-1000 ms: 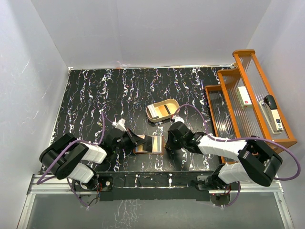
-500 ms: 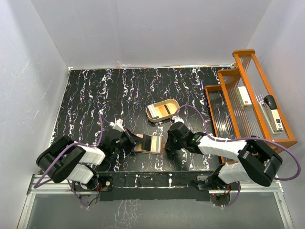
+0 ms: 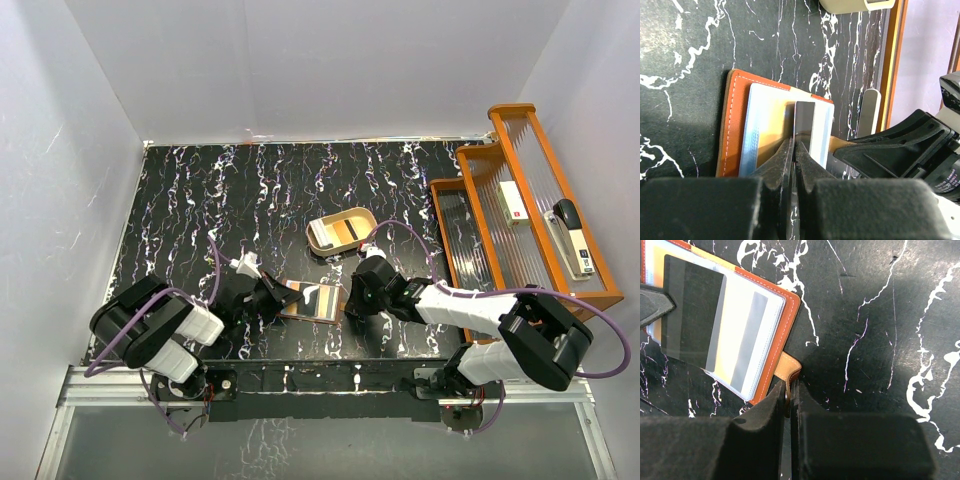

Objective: Put the credit cards into the card holder
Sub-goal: Insert the credit card into the card holder.

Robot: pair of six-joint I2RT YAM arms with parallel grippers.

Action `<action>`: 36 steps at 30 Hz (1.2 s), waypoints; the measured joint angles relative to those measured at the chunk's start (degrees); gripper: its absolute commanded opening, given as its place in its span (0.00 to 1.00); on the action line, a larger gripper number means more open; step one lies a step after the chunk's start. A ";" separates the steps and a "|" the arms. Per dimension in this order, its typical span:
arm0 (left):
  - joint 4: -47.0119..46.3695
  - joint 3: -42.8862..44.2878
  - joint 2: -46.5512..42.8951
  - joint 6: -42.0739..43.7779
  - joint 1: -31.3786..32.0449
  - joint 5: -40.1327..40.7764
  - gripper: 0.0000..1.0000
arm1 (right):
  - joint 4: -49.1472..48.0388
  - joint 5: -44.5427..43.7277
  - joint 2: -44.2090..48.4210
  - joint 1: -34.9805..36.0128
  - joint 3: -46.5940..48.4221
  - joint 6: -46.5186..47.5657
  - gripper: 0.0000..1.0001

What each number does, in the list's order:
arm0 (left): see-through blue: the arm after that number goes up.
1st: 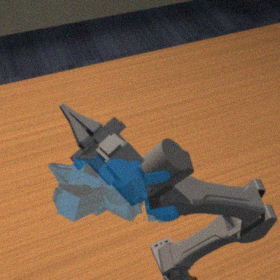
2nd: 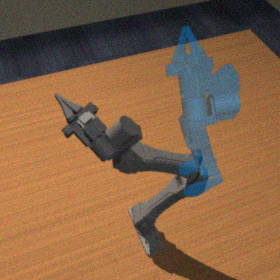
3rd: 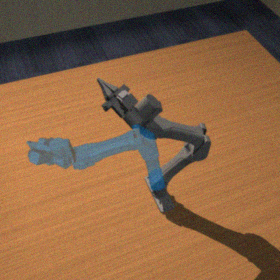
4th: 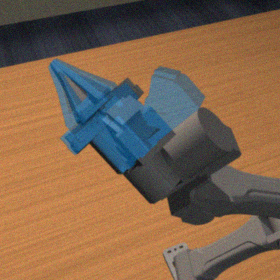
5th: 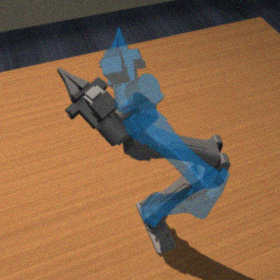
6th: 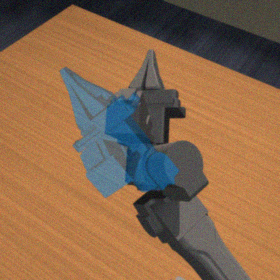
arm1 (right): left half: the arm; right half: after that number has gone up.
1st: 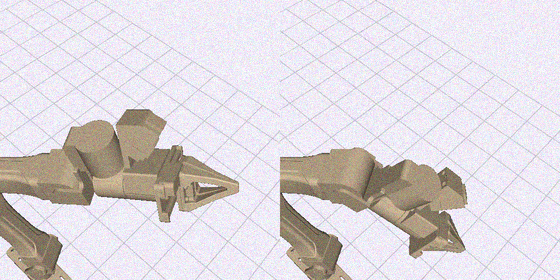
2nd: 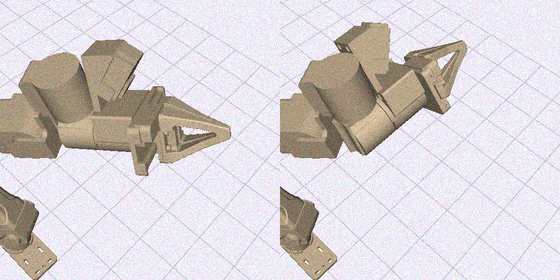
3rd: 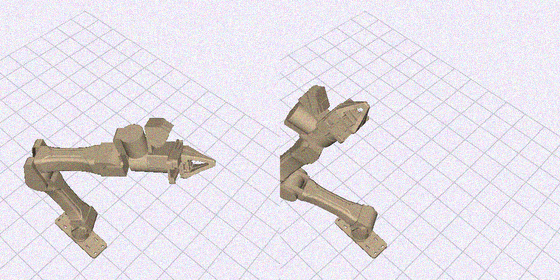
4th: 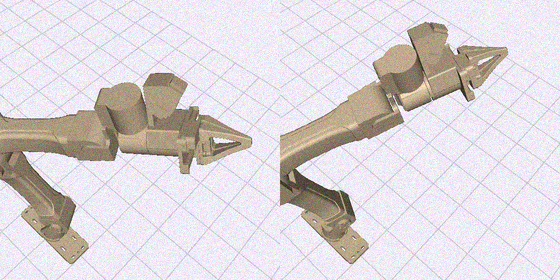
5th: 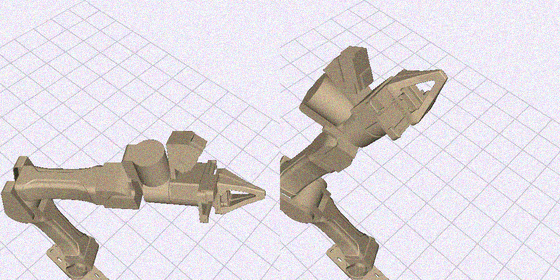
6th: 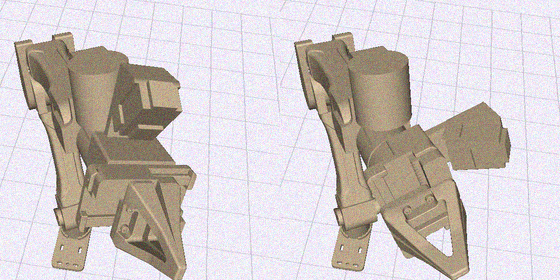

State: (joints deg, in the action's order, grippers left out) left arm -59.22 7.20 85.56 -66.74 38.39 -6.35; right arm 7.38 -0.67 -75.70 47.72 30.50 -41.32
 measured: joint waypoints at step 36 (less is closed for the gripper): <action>20.79 8.96 -7.30 6.58 2.25 -4.48 0.45 | 0.02 -0.92 0.90 0.00 0.68 2.23 0.00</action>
State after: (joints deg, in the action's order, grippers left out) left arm -38.44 16.16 78.26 -60.16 40.64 -10.83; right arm 7.40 -1.58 -74.81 47.72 31.18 -39.09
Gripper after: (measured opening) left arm 0.430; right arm 0.043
